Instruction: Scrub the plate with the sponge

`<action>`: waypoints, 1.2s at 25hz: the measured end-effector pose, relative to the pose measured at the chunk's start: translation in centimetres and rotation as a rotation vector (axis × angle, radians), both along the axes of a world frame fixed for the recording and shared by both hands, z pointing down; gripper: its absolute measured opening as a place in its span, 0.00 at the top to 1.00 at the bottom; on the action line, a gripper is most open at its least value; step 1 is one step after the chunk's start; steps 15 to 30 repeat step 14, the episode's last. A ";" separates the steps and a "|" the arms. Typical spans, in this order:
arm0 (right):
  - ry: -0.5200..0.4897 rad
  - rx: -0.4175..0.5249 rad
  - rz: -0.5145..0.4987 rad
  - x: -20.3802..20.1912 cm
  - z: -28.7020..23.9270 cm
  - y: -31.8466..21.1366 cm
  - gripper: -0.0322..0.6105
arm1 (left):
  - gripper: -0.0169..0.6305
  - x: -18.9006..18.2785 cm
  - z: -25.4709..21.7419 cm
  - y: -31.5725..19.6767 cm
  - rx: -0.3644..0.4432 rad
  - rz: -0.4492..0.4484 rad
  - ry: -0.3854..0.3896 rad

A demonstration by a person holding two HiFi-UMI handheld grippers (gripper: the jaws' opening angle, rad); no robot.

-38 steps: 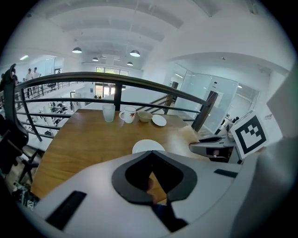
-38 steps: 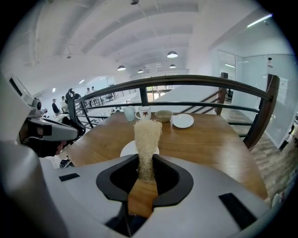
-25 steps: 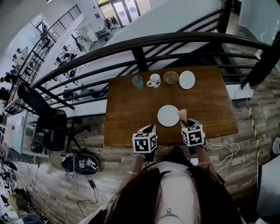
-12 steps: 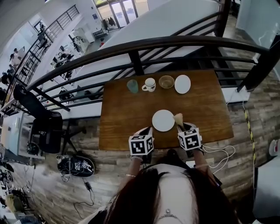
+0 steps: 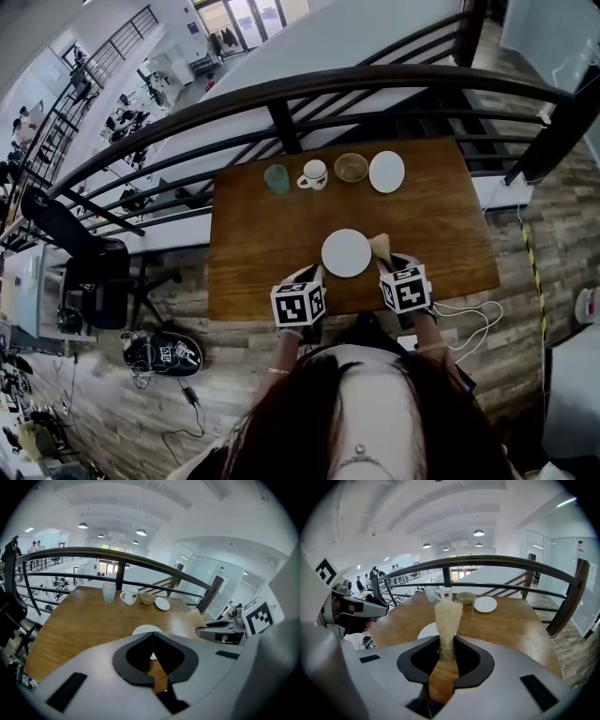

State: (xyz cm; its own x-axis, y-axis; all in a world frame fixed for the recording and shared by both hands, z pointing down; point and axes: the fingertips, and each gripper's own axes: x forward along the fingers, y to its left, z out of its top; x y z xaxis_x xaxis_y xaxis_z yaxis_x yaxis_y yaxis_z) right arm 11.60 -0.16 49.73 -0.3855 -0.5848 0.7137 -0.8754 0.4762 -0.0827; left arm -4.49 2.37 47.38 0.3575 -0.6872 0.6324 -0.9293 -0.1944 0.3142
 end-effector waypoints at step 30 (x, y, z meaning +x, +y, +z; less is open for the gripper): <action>0.000 -0.017 0.011 -0.3 0.7 -1.4 0.80 | 0.96 -1.6 1.9 -0.3 -0.058 -0.032 0.024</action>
